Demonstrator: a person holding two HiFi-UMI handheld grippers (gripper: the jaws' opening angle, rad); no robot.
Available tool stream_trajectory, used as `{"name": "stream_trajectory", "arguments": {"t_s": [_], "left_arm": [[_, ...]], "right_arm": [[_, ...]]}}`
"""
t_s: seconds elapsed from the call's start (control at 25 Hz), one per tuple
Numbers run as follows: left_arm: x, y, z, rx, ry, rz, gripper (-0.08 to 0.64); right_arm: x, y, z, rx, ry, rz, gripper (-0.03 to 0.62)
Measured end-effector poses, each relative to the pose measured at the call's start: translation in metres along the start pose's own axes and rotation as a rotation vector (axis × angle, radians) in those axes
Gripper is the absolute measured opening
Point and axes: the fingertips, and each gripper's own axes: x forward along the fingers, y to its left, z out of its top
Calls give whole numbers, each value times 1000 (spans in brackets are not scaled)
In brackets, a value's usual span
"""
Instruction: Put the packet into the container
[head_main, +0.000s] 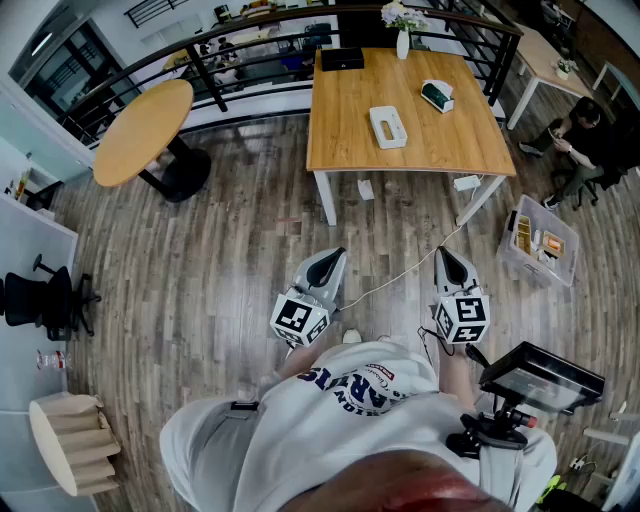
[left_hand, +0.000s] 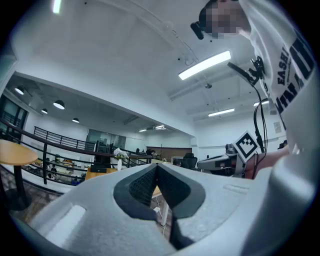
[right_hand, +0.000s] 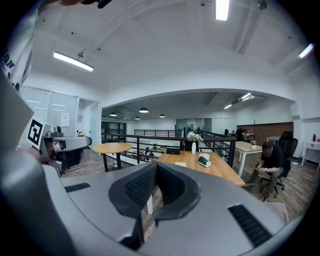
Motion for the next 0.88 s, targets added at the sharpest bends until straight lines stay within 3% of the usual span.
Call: {"name": "stream_trajectory", "arguments": {"t_s": [0.2,0.48,0.76,0.88], "left_arm": [[-11,-12,-8,5,13,-6,-5],[-17,-12,3,28,-4,43,-4],[-36,-19,11,127,2,124,-4],[-37,-20,11,109,-7,148,-4]], "right_arm": [[-10,6,-3,13,-8,18,8],[-24,-12,9,-1,-69,-6,8],[-53,-14,43,-209,-234,-84,11],[-62,-12,51,-215,-308,-61,9]]}}
